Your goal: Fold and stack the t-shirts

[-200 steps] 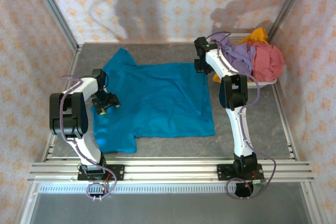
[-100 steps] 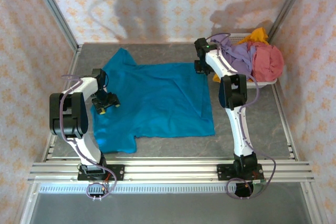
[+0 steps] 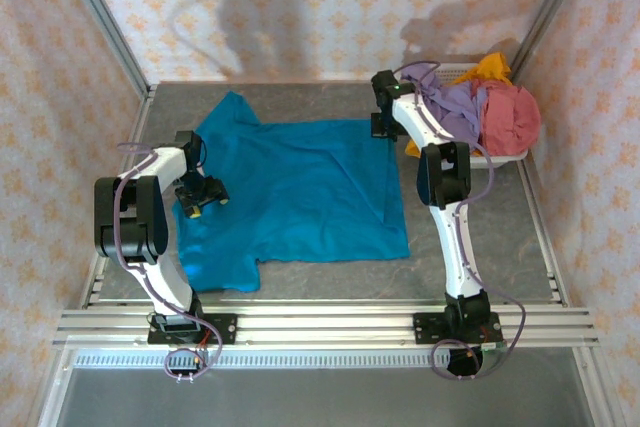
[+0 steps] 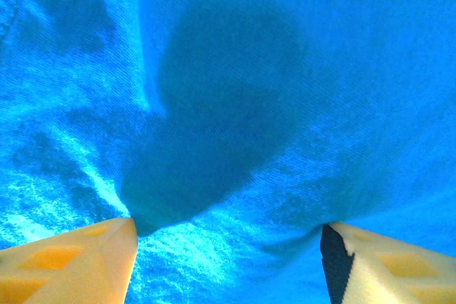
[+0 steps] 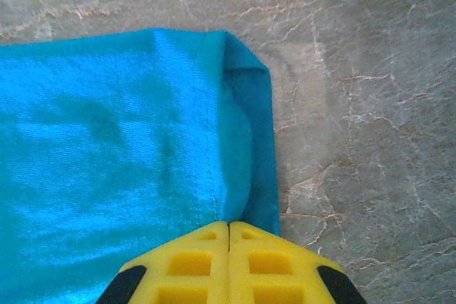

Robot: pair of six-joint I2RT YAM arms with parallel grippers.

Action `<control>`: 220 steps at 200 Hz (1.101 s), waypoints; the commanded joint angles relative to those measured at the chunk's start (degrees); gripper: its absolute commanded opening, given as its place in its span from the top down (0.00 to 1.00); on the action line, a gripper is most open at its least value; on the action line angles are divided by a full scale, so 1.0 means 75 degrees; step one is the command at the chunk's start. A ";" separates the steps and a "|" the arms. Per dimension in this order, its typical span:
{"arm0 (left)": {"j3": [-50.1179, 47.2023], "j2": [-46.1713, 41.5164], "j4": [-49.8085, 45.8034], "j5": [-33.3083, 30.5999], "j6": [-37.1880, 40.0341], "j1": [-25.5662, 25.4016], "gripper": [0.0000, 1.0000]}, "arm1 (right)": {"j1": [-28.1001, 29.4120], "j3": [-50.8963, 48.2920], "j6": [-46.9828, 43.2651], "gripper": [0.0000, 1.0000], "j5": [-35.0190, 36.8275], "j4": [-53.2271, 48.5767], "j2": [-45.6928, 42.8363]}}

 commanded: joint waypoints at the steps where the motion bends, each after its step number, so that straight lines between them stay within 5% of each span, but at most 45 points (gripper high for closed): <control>1: 0.0067 0.0105 -0.0307 -0.0247 0.0177 -0.0039 0.30 | -0.0073 0.0365 -0.0077 1.00 0.0181 -0.0220 0.0058; 220: -0.0006 0.0041 -0.0461 -0.0500 0.0366 0.0044 0.30 | -0.0244 0.1711 -0.0899 1.00 0.1052 -0.0004 0.0973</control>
